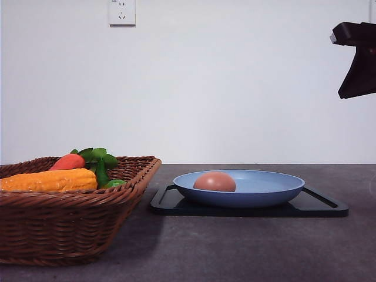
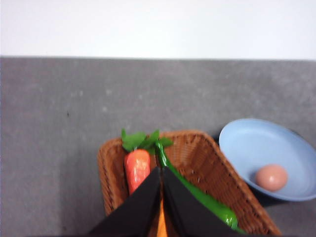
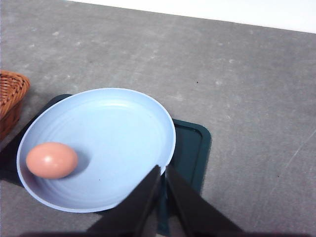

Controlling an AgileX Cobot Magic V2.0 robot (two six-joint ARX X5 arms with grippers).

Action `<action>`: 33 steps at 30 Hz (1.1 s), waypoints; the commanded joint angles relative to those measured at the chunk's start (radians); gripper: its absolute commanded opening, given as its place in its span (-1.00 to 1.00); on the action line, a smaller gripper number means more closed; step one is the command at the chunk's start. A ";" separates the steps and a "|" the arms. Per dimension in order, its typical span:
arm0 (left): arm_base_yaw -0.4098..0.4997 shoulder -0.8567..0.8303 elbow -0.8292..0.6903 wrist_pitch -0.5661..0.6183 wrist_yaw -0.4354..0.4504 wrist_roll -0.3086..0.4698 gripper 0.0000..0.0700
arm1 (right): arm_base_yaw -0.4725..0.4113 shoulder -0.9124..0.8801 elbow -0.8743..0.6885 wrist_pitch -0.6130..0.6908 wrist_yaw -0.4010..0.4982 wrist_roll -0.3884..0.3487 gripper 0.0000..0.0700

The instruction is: Transfer egg from basket to plate and serve

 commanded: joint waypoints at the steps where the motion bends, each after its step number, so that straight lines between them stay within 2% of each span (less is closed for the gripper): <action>1: 0.005 -0.059 0.010 0.007 0.002 0.083 -1.00 | 0.005 0.005 0.005 0.010 0.002 0.017 -1.00; 3: 0.032 -0.132 0.007 -0.005 0.003 0.113 -1.00 | 0.005 0.005 0.005 0.010 0.002 0.017 -1.00; 8: 0.152 -0.266 -0.003 -0.010 0.003 0.129 -1.00 | 0.005 0.005 0.005 0.010 0.001 0.017 -1.00; 12: 0.248 -0.312 -0.046 -0.019 0.004 0.127 -1.00 | 0.005 0.005 0.005 0.010 0.002 0.017 -1.00; 16: 0.306 -0.326 -0.144 -0.004 0.004 0.118 -1.00 | 0.005 0.005 0.005 0.010 0.002 0.017 -1.00; 24: 0.329 -0.331 -0.377 0.141 0.004 0.082 -1.00 | 0.005 0.005 0.005 0.010 0.002 0.017 -1.00; 33: 0.329 -0.332 -0.454 0.105 0.004 0.077 -1.00 | 0.005 0.005 0.005 0.010 0.002 0.017 -1.00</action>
